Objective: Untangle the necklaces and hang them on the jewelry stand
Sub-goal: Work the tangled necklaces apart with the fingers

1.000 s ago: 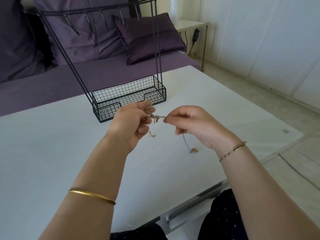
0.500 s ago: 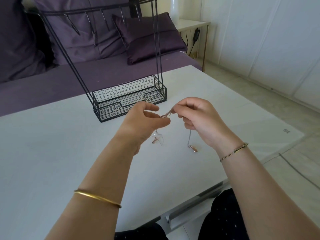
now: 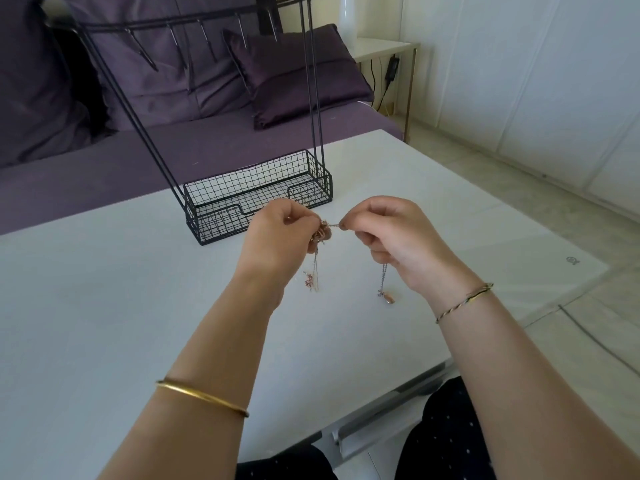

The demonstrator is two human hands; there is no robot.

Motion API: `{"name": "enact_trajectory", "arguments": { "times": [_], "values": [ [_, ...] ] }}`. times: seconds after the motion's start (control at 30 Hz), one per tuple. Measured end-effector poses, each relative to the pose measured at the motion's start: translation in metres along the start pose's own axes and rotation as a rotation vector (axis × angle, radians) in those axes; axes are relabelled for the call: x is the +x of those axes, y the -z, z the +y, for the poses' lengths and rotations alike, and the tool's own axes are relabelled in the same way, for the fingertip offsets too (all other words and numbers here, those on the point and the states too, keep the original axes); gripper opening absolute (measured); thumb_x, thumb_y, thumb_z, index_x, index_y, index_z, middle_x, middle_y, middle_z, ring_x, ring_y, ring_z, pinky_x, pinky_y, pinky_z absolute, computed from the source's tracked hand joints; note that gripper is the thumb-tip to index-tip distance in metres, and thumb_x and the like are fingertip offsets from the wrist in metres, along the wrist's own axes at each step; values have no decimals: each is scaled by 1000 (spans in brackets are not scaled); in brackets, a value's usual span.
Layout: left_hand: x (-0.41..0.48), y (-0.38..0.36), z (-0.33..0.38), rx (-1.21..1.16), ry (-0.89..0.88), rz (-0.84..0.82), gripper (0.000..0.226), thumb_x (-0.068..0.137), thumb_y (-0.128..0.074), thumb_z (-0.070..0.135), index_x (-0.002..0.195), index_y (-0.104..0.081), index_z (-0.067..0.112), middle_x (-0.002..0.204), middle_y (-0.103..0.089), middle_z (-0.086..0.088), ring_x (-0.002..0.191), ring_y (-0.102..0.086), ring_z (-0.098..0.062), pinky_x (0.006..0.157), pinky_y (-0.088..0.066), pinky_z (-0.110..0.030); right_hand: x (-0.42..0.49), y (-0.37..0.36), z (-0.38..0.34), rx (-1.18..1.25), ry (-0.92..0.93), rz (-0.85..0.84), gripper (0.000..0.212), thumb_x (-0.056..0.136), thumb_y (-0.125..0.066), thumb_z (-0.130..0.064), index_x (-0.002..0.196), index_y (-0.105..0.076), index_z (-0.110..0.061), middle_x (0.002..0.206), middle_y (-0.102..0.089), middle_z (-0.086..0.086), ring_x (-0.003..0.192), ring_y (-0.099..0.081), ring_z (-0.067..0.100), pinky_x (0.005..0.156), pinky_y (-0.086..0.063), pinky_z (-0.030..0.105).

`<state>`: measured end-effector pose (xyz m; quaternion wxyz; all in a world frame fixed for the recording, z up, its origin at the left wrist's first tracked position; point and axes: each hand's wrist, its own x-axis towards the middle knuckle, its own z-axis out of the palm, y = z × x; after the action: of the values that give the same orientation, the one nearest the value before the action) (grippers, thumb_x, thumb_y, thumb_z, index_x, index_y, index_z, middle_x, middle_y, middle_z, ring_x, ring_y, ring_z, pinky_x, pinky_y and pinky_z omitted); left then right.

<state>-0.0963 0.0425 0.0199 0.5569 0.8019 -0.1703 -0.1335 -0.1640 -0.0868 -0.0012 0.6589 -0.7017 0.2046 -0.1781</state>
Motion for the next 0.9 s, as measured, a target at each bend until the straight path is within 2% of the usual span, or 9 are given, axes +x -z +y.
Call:
{"name": "enact_trajectory", "arguments": {
  "times": [0.1, 0.2, 0.43, 0.57, 0.6, 0.7, 0.77, 0.83, 0.9],
  "values": [
    [1, -1, 1, -46, 57, 30, 13, 93, -49, 10, 85, -57, 16, 85, -67, -2, 61, -56, -8, 51, -38, -20, -1, -1, -1, -2, -4, -14, 8, 80, -61, -6, 79, -67, -1, 56, -45, 2, 41, -26, 10, 39, -21, 19],
    [2, -1, 3, -140, 123, 21, 18, 94, -45, 8, 82, -57, 14, 86, -68, -5, 61, -52, -10, 49, -36, -22, -1, -2, -1, 6, -2, -26, 9, 83, -59, -5, 76, -65, -7, 56, -47, 3, 40, -25, 10, 39, -20, 18],
    [2, -1, 6, -169, 159, -3, 27, 92, -43, 7, 67, -50, 15, 60, -51, 1, 50, -38, -10, 45, -29, -21, -1, -4, 0, -31, 59, -51, 16, 79, -60, -4, 67, -63, -15, 65, -54, 2, 44, -30, 7, 42, -24, 19],
    [3, -1, 5, -158, 159, -30, 31, 92, -42, 9, 62, -41, 17, 54, -43, 2, 49, -31, -12, 47, -25, -23, 0, -5, 2, 24, 79, -48, 13, 76, -62, -4, 67, -62, -12, 67, -42, 6, 52, -33, 10, 47, -26, 20],
    [4, -2, 5, -152, 146, -30, 30, 93, -42, 9, 64, -40, 17, 54, -43, 2, 49, -31, -12, 47, -25, -23, 0, -6, 1, 28, 71, -53, 4, 73, -63, -7, 69, -62, -9, 65, -40, 5, 55, -33, 11, 48, -25, 21],
    [3, -4, 3, -141, 100, 3, 15, 95, -40, 12, 81, -45, 14, 60, -50, 0, 52, -38, -12, 47, -31, -21, -2, -7, -1, -37, 39, -103, 20, 60, -60, -18, 72, -62, -2, 69, -38, 9, 62, -30, 17, 52, -21, 26],
    [1, -5, 2, -140, 70, 49, 11, 98, -40, 16, 88, -46, 17, 68, -55, 0, 56, -45, -11, 51, -37, -22, -5, -8, -3, -80, 16, -134, 14, 65, -61, -19, 63, -61, -5, 68, -43, 10, 57, -31, 16, 52, -22, 25],
    [1, -5, 1, -125, 41, 88, 15, 99, -39, 18, 86, -45, 24, 75, -60, 1, 62, -49, -11, 57, -39, -24, -5, -6, -3, -98, -4, -136, 26, 80, -57, -19, 55, -63, -13, 59, -49, 2, 45, -31, 8, 48, -24, 22],
    [1, -4, 0, -144, 40, 92, 17, 98, -39, 18, 84, -44, 25, 82, -63, 2, 69, -51, -12, 63, -40, -26, -5, -6, -3, -100, -21, -115, 37, 89, -54, -26, 56, -67, -15, 54, -44, -1, 41, -27, 9, 45, -22, 21]
  ]
}}
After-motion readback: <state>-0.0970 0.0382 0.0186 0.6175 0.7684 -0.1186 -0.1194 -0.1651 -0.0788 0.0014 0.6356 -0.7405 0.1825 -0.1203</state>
